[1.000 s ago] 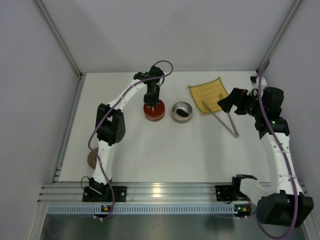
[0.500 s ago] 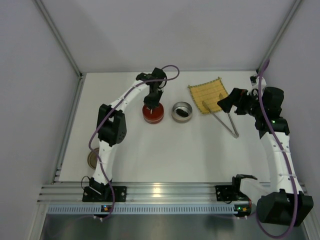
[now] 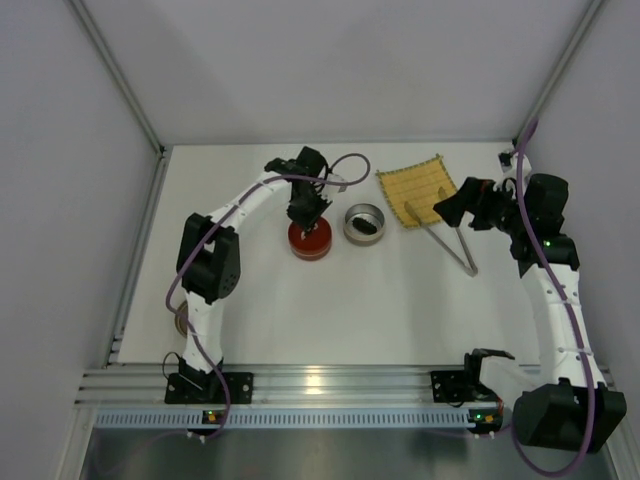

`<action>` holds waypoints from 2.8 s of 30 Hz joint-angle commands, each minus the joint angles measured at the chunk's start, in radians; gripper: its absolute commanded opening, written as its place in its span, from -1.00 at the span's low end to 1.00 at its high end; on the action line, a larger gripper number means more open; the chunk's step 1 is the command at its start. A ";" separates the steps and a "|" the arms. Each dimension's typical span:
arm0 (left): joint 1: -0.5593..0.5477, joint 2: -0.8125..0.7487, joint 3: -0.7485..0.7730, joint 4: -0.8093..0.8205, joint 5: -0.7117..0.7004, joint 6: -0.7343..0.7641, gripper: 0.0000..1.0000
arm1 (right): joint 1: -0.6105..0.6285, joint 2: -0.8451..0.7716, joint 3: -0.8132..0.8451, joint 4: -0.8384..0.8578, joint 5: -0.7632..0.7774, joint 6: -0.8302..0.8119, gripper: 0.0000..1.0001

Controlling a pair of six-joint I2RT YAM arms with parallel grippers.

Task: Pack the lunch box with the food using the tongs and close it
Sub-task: Move the packing box to the center of the board.

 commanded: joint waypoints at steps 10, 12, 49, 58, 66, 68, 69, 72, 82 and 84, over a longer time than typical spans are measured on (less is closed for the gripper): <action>-0.005 -0.159 -0.429 0.011 0.160 0.354 -0.99 | -0.027 0.026 0.033 -0.020 -0.085 -0.066 0.99; -0.008 -0.196 -0.468 0.016 0.182 0.375 -0.99 | -0.027 0.030 0.034 -0.023 -0.088 -0.064 0.99; -0.422 -0.642 -0.823 0.163 0.101 0.254 -0.13 | -0.051 0.018 0.048 -0.069 -0.072 -0.083 0.99; -0.422 -0.748 -0.812 0.154 0.091 0.253 0.13 | -0.051 0.029 0.053 -0.061 -0.074 -0.074 0.99; -0.427 -0.836 -0.793 0.073 0.252 0.322 0.05 | -0.051 0.037 0.054 -0.047 -0.080 -0.057 0.99; -0.429 -0.831 -0.793 0.042 0.291 0.335 -0.01 | -0.051 0.040 0.056 -0.047 -0.080 -0.055 0.99; -0.427 -0.836 -0.798 0.042 0.297 0.339 -0.05 | -0.053 0.040 0.059 -0.047 -0.080 -0.054 0.99; -0.427 -0.860 -0.804 0.046 0.304 0.351 -0.14 | -0.053 0.037 0.057 -0.049 -0.083 -0.054 0.99; -0.257 -0.773 -0.685 0.132 0.304 0.277 -0.98 | -0.051 0.032 0.044 -0.044 -0.103 -0.051 0.99; -0.226 -0.721 -0.666 0.123 0.314 0.332 -1.00 | -0.051 0.031 0.037 -0.037 -0.108 -0.049 0.99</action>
